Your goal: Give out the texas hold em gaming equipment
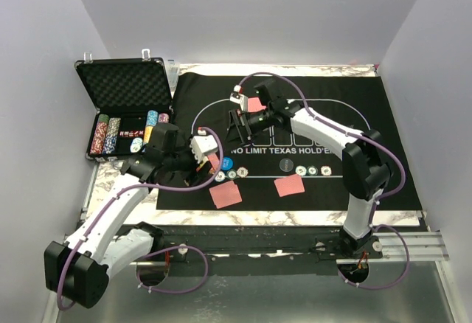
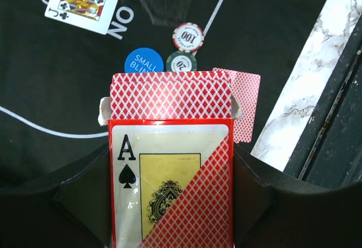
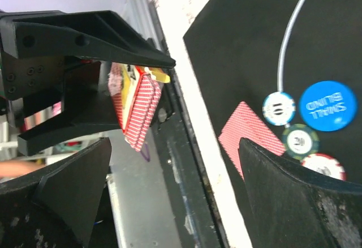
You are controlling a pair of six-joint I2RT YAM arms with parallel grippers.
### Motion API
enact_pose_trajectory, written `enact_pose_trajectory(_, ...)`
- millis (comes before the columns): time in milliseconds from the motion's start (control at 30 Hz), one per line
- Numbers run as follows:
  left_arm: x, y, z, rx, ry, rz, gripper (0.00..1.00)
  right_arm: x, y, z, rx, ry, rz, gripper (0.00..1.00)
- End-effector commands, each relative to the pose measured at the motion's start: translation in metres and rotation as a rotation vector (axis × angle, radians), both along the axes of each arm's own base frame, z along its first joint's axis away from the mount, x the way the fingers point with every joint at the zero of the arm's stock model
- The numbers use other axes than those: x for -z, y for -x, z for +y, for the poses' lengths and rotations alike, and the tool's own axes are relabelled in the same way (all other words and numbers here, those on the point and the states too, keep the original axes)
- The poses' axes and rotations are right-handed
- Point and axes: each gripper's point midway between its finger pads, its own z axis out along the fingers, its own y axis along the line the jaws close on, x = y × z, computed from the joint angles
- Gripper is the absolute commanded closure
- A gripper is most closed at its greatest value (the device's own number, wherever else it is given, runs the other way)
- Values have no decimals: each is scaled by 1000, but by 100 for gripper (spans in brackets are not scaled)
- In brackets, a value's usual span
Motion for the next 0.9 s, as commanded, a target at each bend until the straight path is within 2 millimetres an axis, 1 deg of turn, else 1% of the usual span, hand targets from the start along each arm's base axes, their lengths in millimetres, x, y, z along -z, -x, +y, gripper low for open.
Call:
enact_pose_trajectory(0,-19,-5,-14,49,-1,-86,100,-21,26,12,-75,-98,101,3)
enact_pose_trajectory(100,-20,-4,-17,58,1,-85,100,-18,36,19,-99,-96,114,5)
enact_pose_trajectory(233,-23,-5,-19,64,-1,-94,100,-12,44,27,-117,-91,127,8)
enact_pose_trajectory(400,-28,-7,-21,54,11,-92,100,2,44,27,-120,-64,151,15)
enact_pose_trajectory(533,-28,-6,-21,52,13,-90,100,9,45,27,-119,-53,162,20)
enact_pose_trajectory(600,-28,-6,-20,51,11,-91,100,16,44,26,-116,-35,159,23)
enact_pose_trajectory(733,-28,-6,-18,40,7,-99,100,29,46,19,-100,18,168,34)
enact_pose_trajectory(867,-27,-5,-15,32,0,-105,100,31,40,8,-67,32,175,43)
